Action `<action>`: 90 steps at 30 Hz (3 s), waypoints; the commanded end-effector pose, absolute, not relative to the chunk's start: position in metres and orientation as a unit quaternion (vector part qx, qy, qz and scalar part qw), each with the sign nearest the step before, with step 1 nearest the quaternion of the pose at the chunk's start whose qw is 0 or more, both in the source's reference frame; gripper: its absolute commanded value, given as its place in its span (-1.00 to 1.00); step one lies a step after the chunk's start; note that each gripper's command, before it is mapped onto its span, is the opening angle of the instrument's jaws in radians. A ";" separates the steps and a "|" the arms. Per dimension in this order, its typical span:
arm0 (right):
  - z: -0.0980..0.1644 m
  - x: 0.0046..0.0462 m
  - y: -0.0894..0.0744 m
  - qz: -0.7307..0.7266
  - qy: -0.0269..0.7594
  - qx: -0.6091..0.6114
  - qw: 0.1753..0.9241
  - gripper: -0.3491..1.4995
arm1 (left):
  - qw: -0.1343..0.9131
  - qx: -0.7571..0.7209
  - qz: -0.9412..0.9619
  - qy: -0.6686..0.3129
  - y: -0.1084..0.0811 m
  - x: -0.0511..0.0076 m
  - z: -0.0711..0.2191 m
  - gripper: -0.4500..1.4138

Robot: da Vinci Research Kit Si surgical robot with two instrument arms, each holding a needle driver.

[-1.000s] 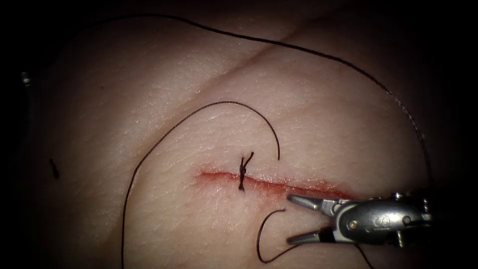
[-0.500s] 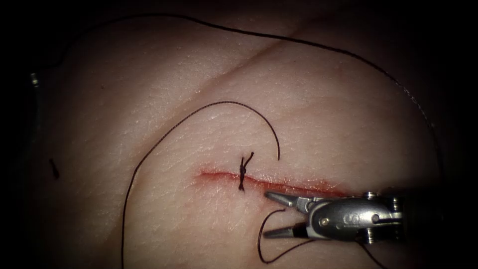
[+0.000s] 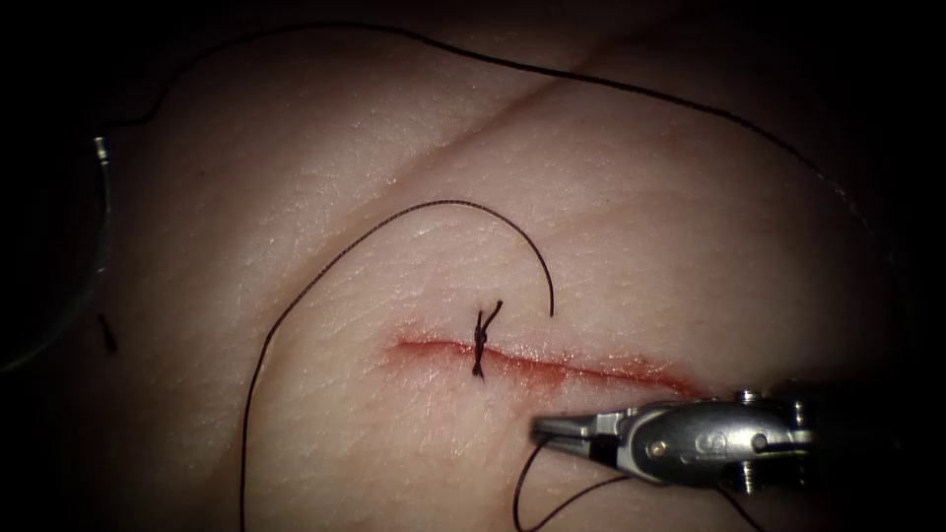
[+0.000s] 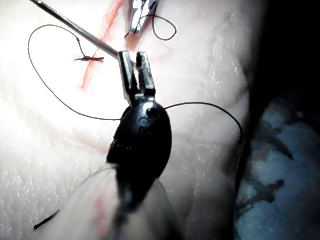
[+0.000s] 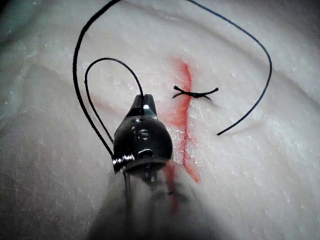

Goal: Wound Closure

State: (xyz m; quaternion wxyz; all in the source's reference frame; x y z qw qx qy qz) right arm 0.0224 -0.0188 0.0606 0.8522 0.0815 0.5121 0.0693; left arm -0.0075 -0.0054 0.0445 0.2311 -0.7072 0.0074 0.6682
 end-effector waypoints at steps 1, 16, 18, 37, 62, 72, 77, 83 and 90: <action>0.060 0.0221 -0.021 0.068 0.518 0.086 0.848 -1.00 | 0.231 -0.707 0.668 0.006 -0.006 -0.0082 0.045 -1.00; 0.050 0.0224 -0.030 0.025 0.550 0.107 0.828 -1.00 | 0.236 -0.703 0.670 0.007 -0.004 -0.0108 0.047 -1.00; 0.048 0.0228 -0.032 0.012 0.550 0.114 0.827 -1.00 | 0.239 -0.703 0.670 0.005 -0.004 -0.0107 0.047 -1.00; 0.049 0.0198 -0.020 0.075 0.575 0.089 0.810 0.73 | 0.235 -0.702 0.672 0.008 -0.004 -0.0110 0.046 -1.00; 0.064 0.0224 -0.018 0.032 0.524 0.049 0.849 -0.13 | 0.235 -0.702 0.672 0.011 -0.004 -0.0113 0.047 -1.00; 0.063 0.0225 -0.019 0.015 0.534 0.061 0.843 -1.00 | 0.235 -0.702 0.673 0.011 -0.004 -0.0114 0.047 -1.00; 0.061 0.0217 -0.021 0.007 0.540 0.065 0.839 -1.00 | 0.235 -0.702 0.673 0.011 -0.004 -0.0114 0.047 -1.00; 0.057 0.0215 -0.023 -0.010 0.549 0.077 0.832 -1.00 | 0.235 -0.702 0.672 0.011 -0.004 -0.0117 0.047 -1.00; 0.053 0.0220 -0.027 -0.035 0.551 0.093 0.829 -1.00 | 0.235 -0.702 0.672 0.011 -0.004 -0.0117 0.047 -1.00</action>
